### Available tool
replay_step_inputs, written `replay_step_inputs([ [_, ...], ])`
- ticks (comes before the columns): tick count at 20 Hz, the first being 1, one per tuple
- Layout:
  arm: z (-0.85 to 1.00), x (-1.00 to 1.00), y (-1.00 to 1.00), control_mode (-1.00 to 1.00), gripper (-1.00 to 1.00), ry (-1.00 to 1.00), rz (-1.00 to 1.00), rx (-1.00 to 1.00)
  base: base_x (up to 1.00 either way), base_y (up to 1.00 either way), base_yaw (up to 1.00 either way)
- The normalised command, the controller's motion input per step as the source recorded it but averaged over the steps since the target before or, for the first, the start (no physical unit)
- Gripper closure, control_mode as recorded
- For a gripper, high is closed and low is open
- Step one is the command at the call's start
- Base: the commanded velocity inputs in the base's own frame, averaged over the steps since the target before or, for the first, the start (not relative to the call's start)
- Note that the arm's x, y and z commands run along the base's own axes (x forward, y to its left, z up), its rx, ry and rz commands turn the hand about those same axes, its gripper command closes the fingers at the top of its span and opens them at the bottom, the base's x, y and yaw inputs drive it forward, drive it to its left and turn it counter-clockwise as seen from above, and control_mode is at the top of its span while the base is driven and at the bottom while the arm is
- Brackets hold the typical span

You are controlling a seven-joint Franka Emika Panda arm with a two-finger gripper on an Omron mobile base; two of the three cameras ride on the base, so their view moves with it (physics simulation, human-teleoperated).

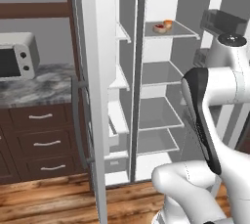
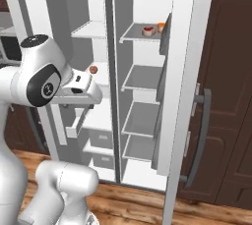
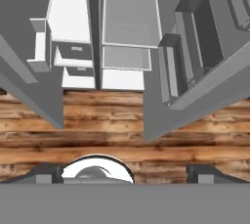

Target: Pick up the frozen steak from the freezer, place it on any shelf in the fridge, and close the fridge and freezer doors when done.

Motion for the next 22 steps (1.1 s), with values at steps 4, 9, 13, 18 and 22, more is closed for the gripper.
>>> replay_step_inputs([
  [4, 0.0, 0.0, 0.0, 1.0, -1.0, 0.0, 0.0, 0.0, -0.39, 0.0, 0.0],
  [9, 0.0, -0.19, 0.0, -1.0, -1.0, 0.0, 0.0, 0.01, -0.05, 0.0, 0.0],
  [13, 0.02, -0.41, 0.04, -1.0, -1.0, -0.08, 0.0, 0.04, 0.0, 0.0, 0.0],
  [18, 0.1, -1.0, 0.72, -1.0, -1.0, -0.34, 0.04, 0.07, 0.0, 0.0, 0.0],
  [22, 0.03, -0.75, 1.0, -1.0, -1.0, -0.43, 0.02, 0.05, 0.0, 0.0, 0.0],
])
